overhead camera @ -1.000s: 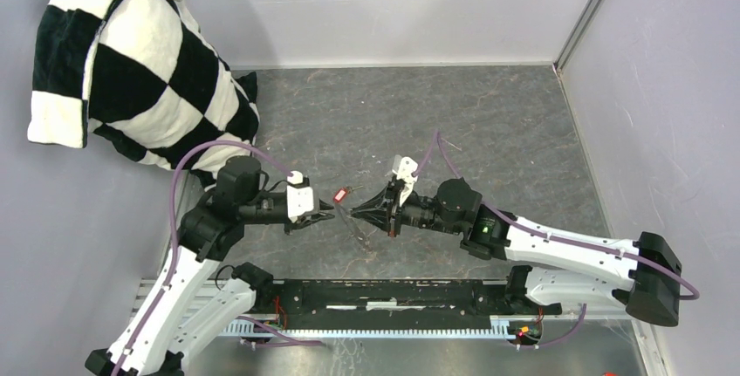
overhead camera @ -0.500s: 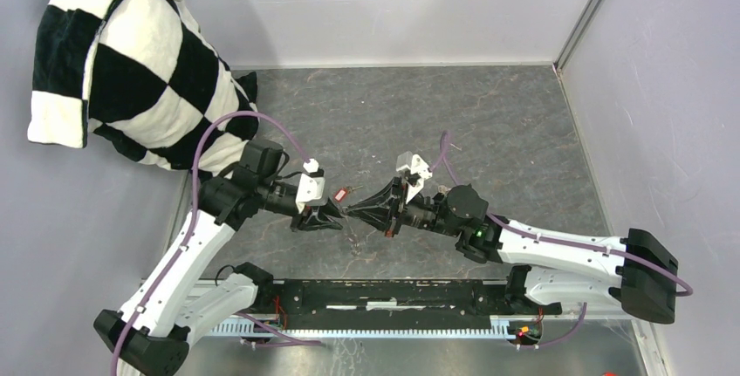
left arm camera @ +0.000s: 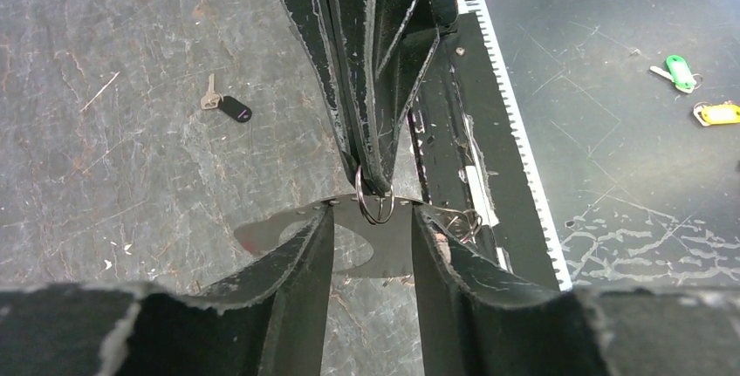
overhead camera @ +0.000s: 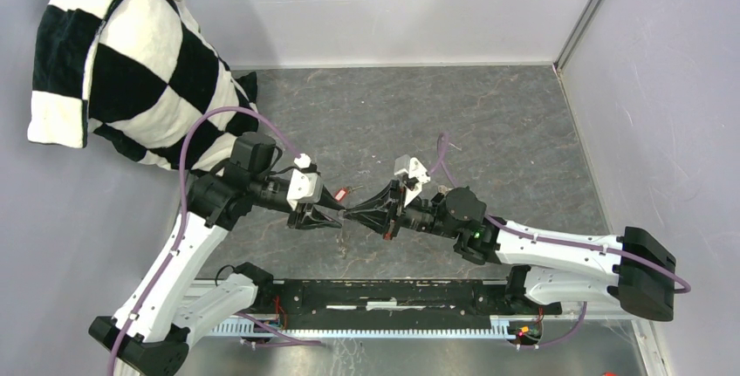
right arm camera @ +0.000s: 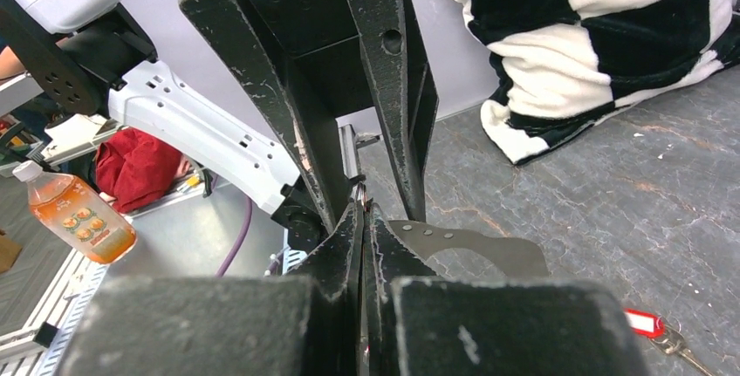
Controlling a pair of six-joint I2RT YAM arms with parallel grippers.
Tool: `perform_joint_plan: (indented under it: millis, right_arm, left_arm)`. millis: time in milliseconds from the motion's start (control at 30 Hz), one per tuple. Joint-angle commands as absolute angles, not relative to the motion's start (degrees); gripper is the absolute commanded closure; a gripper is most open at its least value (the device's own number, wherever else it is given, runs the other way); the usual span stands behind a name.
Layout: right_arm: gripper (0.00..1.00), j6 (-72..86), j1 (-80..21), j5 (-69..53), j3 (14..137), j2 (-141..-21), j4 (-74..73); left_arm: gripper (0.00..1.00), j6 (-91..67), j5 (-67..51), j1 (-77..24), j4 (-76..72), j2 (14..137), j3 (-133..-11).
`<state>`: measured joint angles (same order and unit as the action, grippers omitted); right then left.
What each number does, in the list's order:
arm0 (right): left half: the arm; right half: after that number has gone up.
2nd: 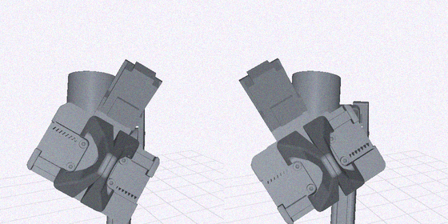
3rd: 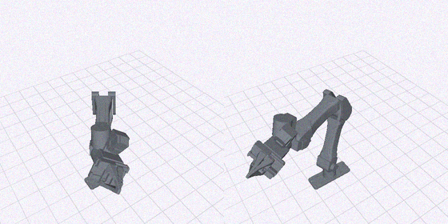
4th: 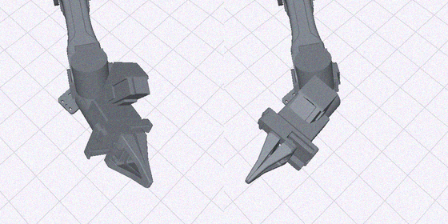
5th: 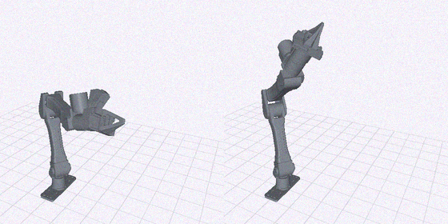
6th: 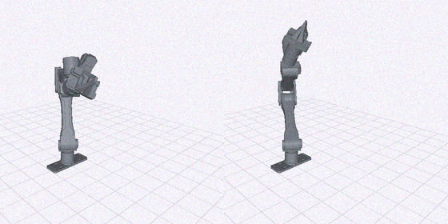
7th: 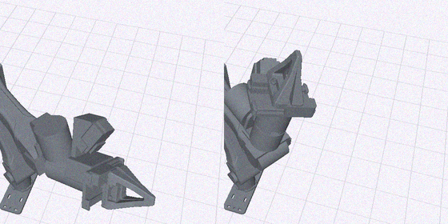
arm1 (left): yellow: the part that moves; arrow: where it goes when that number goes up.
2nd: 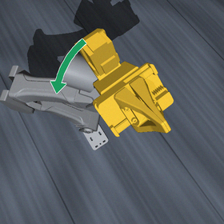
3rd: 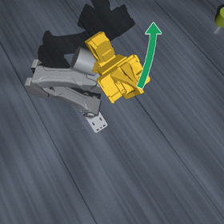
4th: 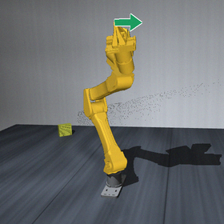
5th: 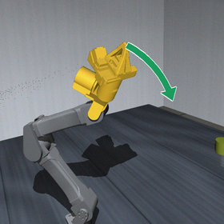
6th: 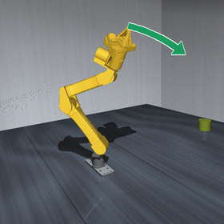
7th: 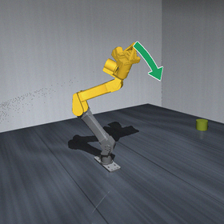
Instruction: Put the keys on the keyring
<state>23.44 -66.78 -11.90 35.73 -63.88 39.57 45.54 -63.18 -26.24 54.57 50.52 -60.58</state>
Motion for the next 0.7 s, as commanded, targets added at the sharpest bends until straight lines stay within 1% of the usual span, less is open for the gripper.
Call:
perform_joint_plan:
  millis: [0,133,233,300,367,467,500,567,633,667]
  right_arm:
    - [0.99,20.72,-67.89,-10.33,36.28,-63.63,40.94]
    - [1.0,17.69,-69.35,-7.93,37.24,-63.46,38.61]
    - [0.99,15.83,-70.68,-5.93,37.79,-63.42,37.23]
    - [0.99,15.37,-71.14,-5.48,37.88,-63.29,37.01]
    - [1.0,15.19,-71.32,-5.3,37.97,-63.14,36.84]
    - [0.99,14.6,-71.33,-5.28,38.21,-62.28,35.56]
    - [0.9,13.88,-71.37,-5.09,38.35,-61.57,34.46]
    - [0.67,11.61,-71.37,-5.18,38.58,-59.94,31.77]
    - [0.52,7.93,-71.29,-5.19,38.8,-57.25,28.1]
    - [0.41,5.7,-71.32,-5.54,39.29,-56.23,25.95]
  left_arm:
    - [0.57,41.86,-65.05,-26.46,55.05,49.75,-62.56]
    - [0.66,40.61,-64.71,-26.46,55.09,49.53,-62.9]
    - [0.75,39.89,-64.42,-26.46,55.15,49.34,-62.95]
    - [0.84,41.12,-64.19,-26.46,56.56,49.31,-62.97]
    - [0.96,43.12,-63.76,-26.46,58.09,49.52,-63.02]
    - [0.98,46.74,-62.99,-26.5,61.51,50.1,-63.66]
    - [0.98,48.27,-62.94,-26.46,62.96,50.47,-64.3]
    - [0.98,52.48,-63.05,-26.46,66.64,51.26,-65.65]
    - [0.98,59.23,-63.21,-26.52,71.54,52.83,-67.59]
    - [0.98,63.04,-63.27,-26.56,74.33,53.58,-68.73]
